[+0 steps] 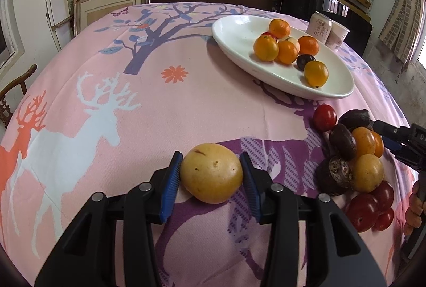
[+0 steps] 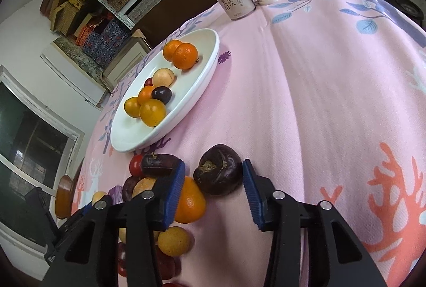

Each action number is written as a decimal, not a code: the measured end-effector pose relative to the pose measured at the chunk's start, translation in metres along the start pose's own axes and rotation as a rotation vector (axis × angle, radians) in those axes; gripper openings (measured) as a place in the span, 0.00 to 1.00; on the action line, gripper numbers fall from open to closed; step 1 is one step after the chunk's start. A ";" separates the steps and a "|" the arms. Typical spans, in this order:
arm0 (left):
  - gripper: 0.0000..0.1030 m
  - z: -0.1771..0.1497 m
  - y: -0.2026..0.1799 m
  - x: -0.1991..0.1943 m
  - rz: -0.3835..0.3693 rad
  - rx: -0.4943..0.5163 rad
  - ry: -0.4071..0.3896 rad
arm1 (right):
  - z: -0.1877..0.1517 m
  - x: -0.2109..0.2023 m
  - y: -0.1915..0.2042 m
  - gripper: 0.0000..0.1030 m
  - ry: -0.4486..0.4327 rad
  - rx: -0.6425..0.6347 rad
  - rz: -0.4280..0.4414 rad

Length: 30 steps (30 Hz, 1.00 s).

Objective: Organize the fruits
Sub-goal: 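Grasp a pale yellow fruit with the left tool while the right tool grasps a dark plum, then lower the pale fruit and dark plum onto the white plate, opening both tools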

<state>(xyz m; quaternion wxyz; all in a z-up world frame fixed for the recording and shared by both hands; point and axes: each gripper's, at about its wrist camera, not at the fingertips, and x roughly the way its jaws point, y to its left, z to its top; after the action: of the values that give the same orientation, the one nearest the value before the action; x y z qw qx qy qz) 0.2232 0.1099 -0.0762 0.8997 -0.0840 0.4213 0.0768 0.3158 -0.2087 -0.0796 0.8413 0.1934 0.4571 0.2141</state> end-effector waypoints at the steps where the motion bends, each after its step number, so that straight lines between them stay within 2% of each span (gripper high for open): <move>1: 0.42 0.000 0.001 0.000 -0.014 -0.008 -0.002 | 0.000 0.000 0.001 0.35 -0.004 -0.012 -0.007; 5: 0.42 0.000 0.001 -0.001 -0.038 -0.011 -0.008 | -0.001 -0.002 0.001 0.34 -0.018 -0.032 -0.010; 7: 0.42 0.000 0.002 -0.004 -0.039 -0.020 -0.020 | 0.000 -0.006 -0.002 0.28 -0.033 -0.016 0.002; 11: 0.42 0.002 -0.001 -0.018 -0.027 -0.014 -0.086 | 0.001 -0.014 -0.005 0.23 -0.056 -0.004 0.027; 14: 0.42 0.003 -0.011 -0.023 -0.034 0.019 -0.103 | 0.001 -0.011 -0.003 0.22 -0.048 -0.022 0.011; 17: 0.42 0.002 -0.018 -0.022 -0.036 0.047 -0.100 | 0.004 -0.007 -0.008 0.24 -0.034 0.011 0.029; 20: 0.41 0.001 -0.019 -0.020 -0.041 0.048 -0.088 | 0.006 0.006 -0.010 0.28 0.016 0.040 0.065; 23: 0.42 0.000 -0.018 -0.021 -0.039 0.045 -0.091 | 0.004 0.007 -0.003 0.31 0.004 0.007 0.047; 27: 0.42 -0.001 -0.018 -0.019 -0.043 0.043 -0.080 | 0.003 -0.001 -0.001 0.24 -0.032 -0.003 0.046; 30: 0.42 0.008 -0.016 -0.023 -0.067 0.016 -0.089 | 0.002 -0.010 0.001 0.23 -0.064 -0.020 0.048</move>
<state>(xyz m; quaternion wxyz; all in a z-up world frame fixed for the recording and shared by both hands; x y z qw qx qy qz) 0.2177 0.0946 -0.0525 0.9203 -0.0873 0.3785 0.0467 0.3126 -0.2132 -0.0707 0.8521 0.2025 0.4228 0.2326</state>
